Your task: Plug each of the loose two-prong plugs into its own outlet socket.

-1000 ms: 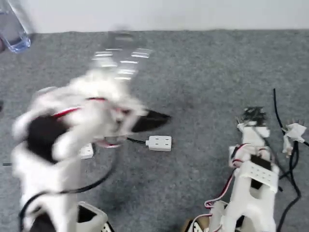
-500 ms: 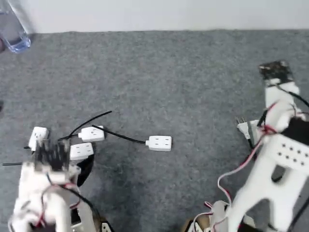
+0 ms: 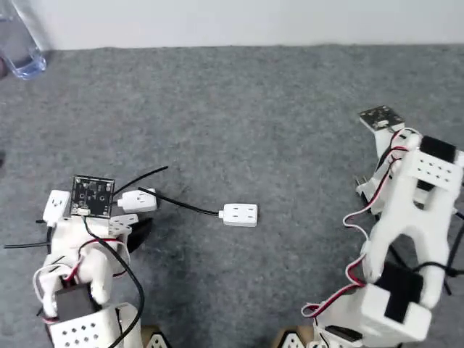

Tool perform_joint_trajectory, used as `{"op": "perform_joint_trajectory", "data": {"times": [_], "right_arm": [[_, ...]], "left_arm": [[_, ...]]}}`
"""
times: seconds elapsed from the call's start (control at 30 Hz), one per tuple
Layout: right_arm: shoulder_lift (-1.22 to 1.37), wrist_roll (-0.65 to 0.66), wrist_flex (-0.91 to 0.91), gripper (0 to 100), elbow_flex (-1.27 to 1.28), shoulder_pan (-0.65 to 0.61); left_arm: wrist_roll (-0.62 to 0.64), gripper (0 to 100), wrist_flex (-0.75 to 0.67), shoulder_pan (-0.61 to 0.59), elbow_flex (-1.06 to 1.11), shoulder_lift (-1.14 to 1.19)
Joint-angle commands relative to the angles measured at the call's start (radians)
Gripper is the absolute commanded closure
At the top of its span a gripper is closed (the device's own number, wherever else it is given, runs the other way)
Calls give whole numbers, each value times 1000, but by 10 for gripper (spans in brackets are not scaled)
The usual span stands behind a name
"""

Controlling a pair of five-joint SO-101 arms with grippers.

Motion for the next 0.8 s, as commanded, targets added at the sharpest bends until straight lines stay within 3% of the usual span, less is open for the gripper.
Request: {"op": "perform_joint_trajectory", "data": {"times": [0.0,0.33,0.77], "right_arm": [[42,14,-73,779,-44,-16],[288,12,-147,779,-166,-84],[453,14,-145,779,-336,-47]], "left_arm": [[44,577,-52,38,39,0],[61,577,-150,80,183,-31],[20,577,-78,81,243,-218]]}}
